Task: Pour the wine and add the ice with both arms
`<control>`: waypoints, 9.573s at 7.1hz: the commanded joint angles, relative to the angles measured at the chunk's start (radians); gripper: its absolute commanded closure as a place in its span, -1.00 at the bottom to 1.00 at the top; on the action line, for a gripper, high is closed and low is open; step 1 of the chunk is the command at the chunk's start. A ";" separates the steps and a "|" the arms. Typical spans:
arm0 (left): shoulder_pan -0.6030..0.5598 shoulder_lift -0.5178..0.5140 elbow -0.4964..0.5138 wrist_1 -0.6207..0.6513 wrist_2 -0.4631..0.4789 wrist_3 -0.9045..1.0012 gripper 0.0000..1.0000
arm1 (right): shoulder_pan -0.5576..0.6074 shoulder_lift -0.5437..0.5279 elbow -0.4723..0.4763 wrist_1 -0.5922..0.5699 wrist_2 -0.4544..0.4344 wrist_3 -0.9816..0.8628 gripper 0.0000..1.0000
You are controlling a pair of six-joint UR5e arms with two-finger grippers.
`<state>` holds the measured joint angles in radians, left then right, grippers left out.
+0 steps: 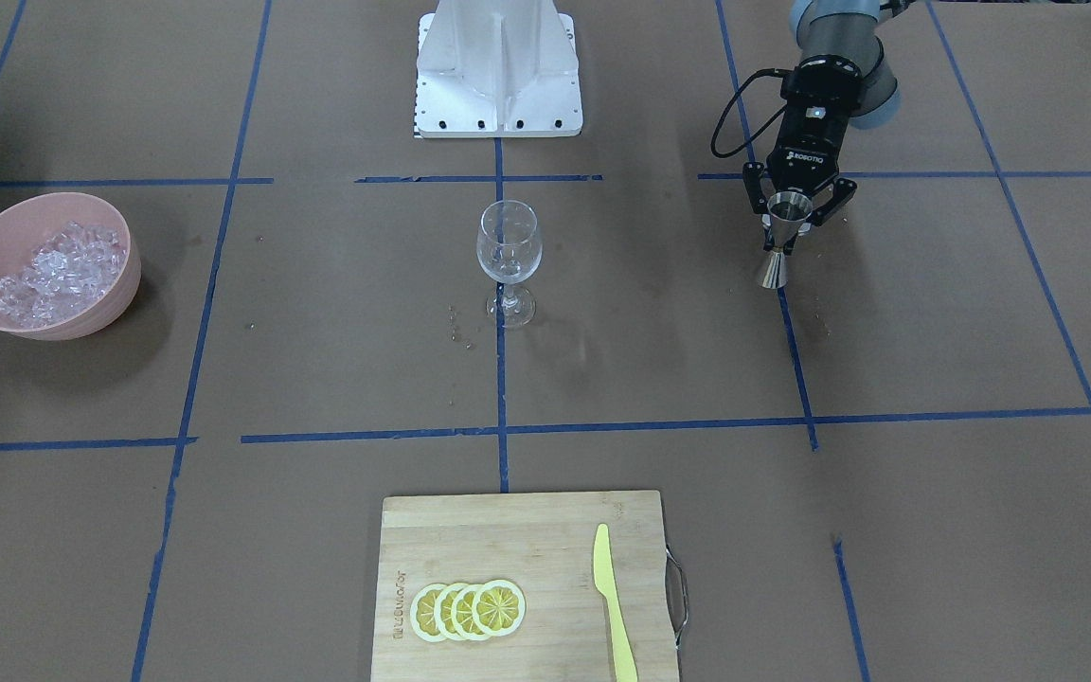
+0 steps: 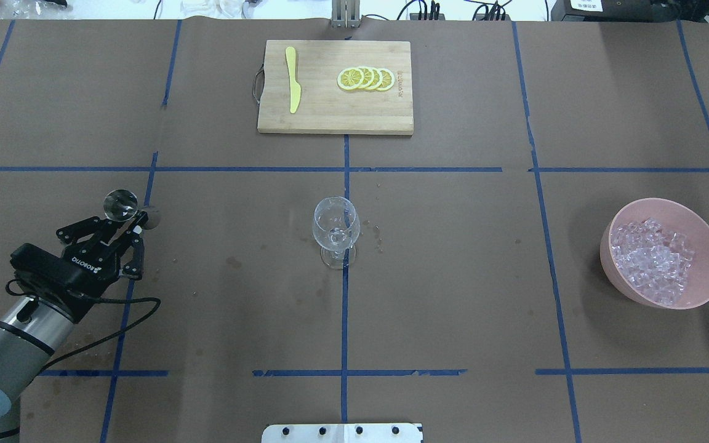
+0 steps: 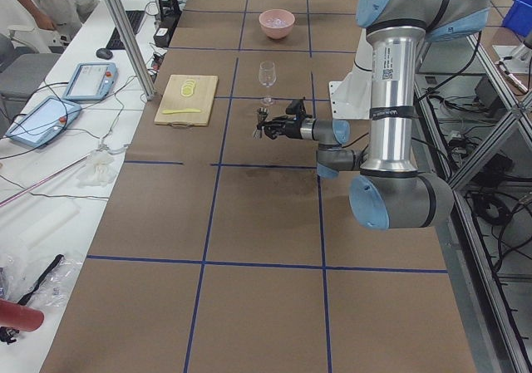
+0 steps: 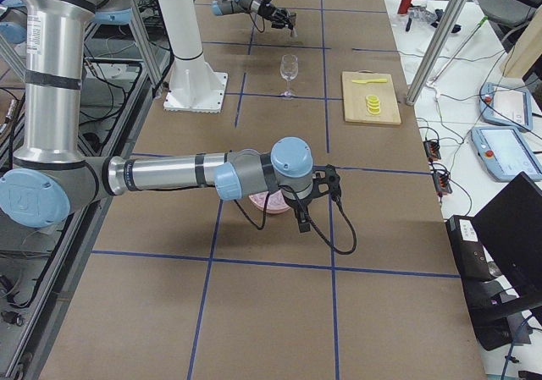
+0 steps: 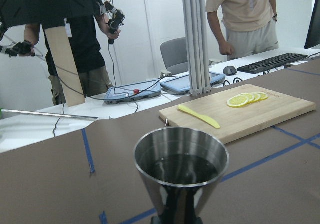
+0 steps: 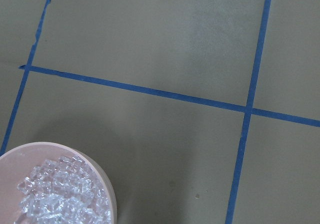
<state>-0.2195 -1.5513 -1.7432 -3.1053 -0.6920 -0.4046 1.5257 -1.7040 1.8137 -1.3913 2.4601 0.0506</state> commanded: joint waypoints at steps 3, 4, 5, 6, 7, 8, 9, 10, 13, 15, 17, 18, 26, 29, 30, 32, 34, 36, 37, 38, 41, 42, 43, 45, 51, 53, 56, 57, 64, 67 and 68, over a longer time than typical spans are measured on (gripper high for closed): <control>-0.037 -0.154 -0.107 0.234 -0.103 0.087 1.00 | 0.002 -0.003 -0.008 0.000 -0.001 -0.002 -1.00; -0.038 -0.211 -0.122 0.316 -0.101 0.148 1.00 | 0.002 -0.003 -0.008 0.000 -0.001 0.000 -1.00; -0.037 -0.274 -0.121 0.405 -0.098 0.176 1.00 | 0.004 -0.003 -0.010 -0.002 -0.001 0.000 -1.00; -0.034 -0.359 -0.119 0.556 -0.098 0.178 1.00 | 0.005 -0.003 -0.010 -0.002 -0.004 0.000 -1.00; -0.029 -0.412 -0.112 0.653 -0.098 0.178 1.00 | 0.005 -0.003 -0.011 0.000 -0.004 0.024 -1.00; -0.027 -0.420 -0.105 0.689 -0.098 0.219 1.00 | 0.005 -0.003 -0.011 0.000 -0.004 0.031 -1.00; -0.027 -0.435 -0.105 0.698 -0.092 0.333 1.00 | 0.005 -0.003 -0.013 0.000 -0.004 0.032 -1.00; -0.023 -0.438 -0.096 0.700 -0.068 0.349 1.00 | 0.007 -0.002 -0.013 0.000 -0.004 0.037 -1.00; -0.014 -0.454 -0.076 0.700 0.008 0.573 1.00 | 0.007 -0.005 -0.013 -0.002 -0.003 0.041 -1.00; 0.009 -0.475 -0.055 0.700 0.043 0.685 1.00 | 0.007 -0.005 -0.013 -0.002 -0.001 0.048 -1.00; 0.043 -0.489 -0.038 0.700 0.124 0.811 1.00 | 0.007 -0.005 -0.014 -0.002 -0.001 0.055 -1.00; 0.043 -0.489 -0.035 0.700 0.126 0.842 1.00 | 0.007 -0.005 -0.014 -0.002 -0.001 0.055 -1.00; 0.043 -0.492 -0.052 0.692 0.175 1.225 1.00 | 0.008 -0.005 -0.017 -0.002 -0.001 0.061 -1.00; 0.043 -0.521 -0.049 0.692 0.175 1.387 1.00 | 0.011 -0.006 -0.017 -0.002 -0.001 0.063 -1.00; 0.043 -0.521 -0.045 0.688 0.207 1.400 1.00 | 0.011 -0.006 -0.017 -0.002 -0.001 0.063 -1.00; 0.046 -0.518 -0.042 0.557 0.215 1.399 1.00 | 0.011 -0.008 -0.019 -0.002 -0.003 0.063 -1.00; 0.042 -0.500 -0.042 0.379 0.209 1.362 1.00 | 0.011 -0.008 -0.017 0.000 -0.001 0.061 -1.00; 0.031 -0.432 -0.045 0.366 0.121 0.936 1.00 | 0.011 -0.008 -0.016 0.000 -0.001 0.061 -1.00; 0.031 -0.381 -0.058 0.353 0.079 0.758 1.00 | 0.011 -0.008 -0.016 0.000 -0.001 0.061 -1.00; 0.028 -0.354 -0.061 0.328 0.024 0.616 1.00 | 0.011 -0.008 -0.014 0.000 -0.001 0.061 -1.00; -0.020 -0.195 -0.082 0.279 -0.058 0.263 1.00 | 0.011 -0.009 -0.013 0.000 -0.001 0.060 -1.00; -0.073 -0.129 -0.087 0.269 -0.140 0.096 1.00 | 0.011 -0.009 -0.011 0.000 -0.001 0.060 -1.00; -0.128 -0.072 -0.088 0.267 -0.218 -0.010 1.00 | 0.011 -0.008 -0.011 0.000 -0.001 0.060 -1.00; -0.161 0.070 -0.067 0.200 -0.265 -0.292 1.00 | 0.011 -0.009 -0.010 0.000 -0.001 0.060 -1.00; -0.138 0.128 0.138 0.043 -0.144 -0.545 1.00 | 0.014 -0.005 -0.007 0.002 -0.003 0.060 -1.00; -0.088 0.126 0.149 0.074 -0.146 -0.543 1.00 | 0.016 -0.005 -0.007 0.002 -0.003 0.060 -1.00; -0.035 0.126 0.151 0.073 -0.139 -0.546 1.00 | 0.025 -0.009 -0.004 0.006 -0.001 0.058 -1.00; -0.034 0.126 0.152 0.073 -0.139 -0.548 1.00 | 0.025 -0.015 -0.005 0.024 -0.001 0.060 -1.00; -0.009 0.128 0.152 0.063 -0.107 -0.551 -0.99 | 0.027 -0.016 -0.008 0.025 -0.003 0.060 -1.00; -0.012 0.132 0.098 0.054 0.024 -0.550 -1.00 | 0.027 -0.012 -0.008 0.025 -0.003 0.060 -1.00; -0.012 0.131 0.076 0.053 0.072 -0.548 -1.00 | 0.027 -0.012 -0.008 0.025 -0.003 0.061 -1.00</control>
<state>-0.2310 -1.4202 -1.6393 -3.0509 -0.6796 -0.9543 1.5524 -1.7169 1.8055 -1.3668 2.4574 0.1109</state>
